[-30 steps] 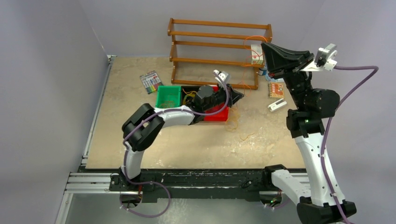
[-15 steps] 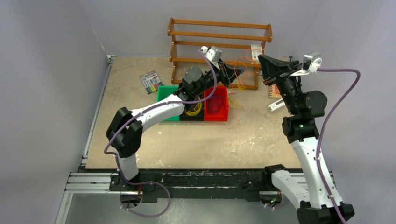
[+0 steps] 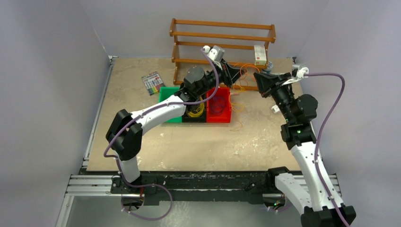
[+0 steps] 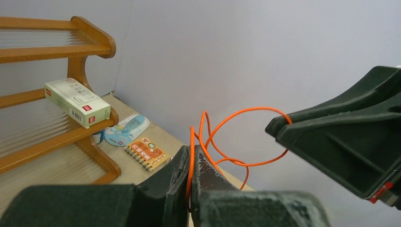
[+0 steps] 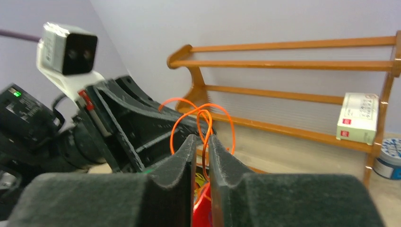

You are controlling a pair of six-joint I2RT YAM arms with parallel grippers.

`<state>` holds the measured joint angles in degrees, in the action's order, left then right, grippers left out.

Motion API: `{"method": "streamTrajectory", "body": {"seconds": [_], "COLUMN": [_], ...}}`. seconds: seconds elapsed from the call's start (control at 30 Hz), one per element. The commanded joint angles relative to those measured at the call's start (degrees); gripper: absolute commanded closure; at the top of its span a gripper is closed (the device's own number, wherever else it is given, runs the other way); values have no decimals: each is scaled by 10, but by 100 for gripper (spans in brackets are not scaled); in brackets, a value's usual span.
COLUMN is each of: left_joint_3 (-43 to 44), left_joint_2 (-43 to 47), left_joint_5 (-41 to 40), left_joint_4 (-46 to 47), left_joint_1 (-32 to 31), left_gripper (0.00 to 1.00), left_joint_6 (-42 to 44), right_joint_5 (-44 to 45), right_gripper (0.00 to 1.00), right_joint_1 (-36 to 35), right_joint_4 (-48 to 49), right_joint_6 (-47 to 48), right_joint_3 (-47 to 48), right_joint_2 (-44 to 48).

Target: Untangle the cables

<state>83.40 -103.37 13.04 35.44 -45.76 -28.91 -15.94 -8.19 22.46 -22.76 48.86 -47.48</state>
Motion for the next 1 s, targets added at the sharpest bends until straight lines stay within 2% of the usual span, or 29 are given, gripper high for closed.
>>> {"method": "streamTrajectory", "body": {"seconds": [0.0, 0.1, 0.23, 0.4, 0.57, 0.83, 0.97], "left_joint_3": [23, 31, 48, 63, 68, 70, 76], "left_joint_2": [34, 39, 43, 50, 56, 60, 57], "left_joint_5": [0, 5, 13, 18, 38, 83, 99], "left_joint_4": [35, 38, 30, 23, 32, 39, 35], "left_joint_1": [9, 12, 13, 20, 27, 29, 29], "left_gripper": [100, 100, 100, 100, 100, 100, 100], "left_joint_6": [-4, -10, -9, -6, -7, -12, -10], "right_joint_5": [26, 39, 58, 92, 126, 9, -33], "right_gripper": [76, 63, 53, 47, 44, 38, 38], "right_joint_1": [3, 3, 3, 3, 3, 3, 3], "right_joint_4": [-7, -13, -19, -24, -33, -46, -14], "right_joint_6": [4, 4, 4, 1, 6, 74, 91], "right_joint_3": [-14, -31, -47, -68, -74, -32, -31], "right_joint_2": [25, 32, 37, 63, 88, 16, 3]}}
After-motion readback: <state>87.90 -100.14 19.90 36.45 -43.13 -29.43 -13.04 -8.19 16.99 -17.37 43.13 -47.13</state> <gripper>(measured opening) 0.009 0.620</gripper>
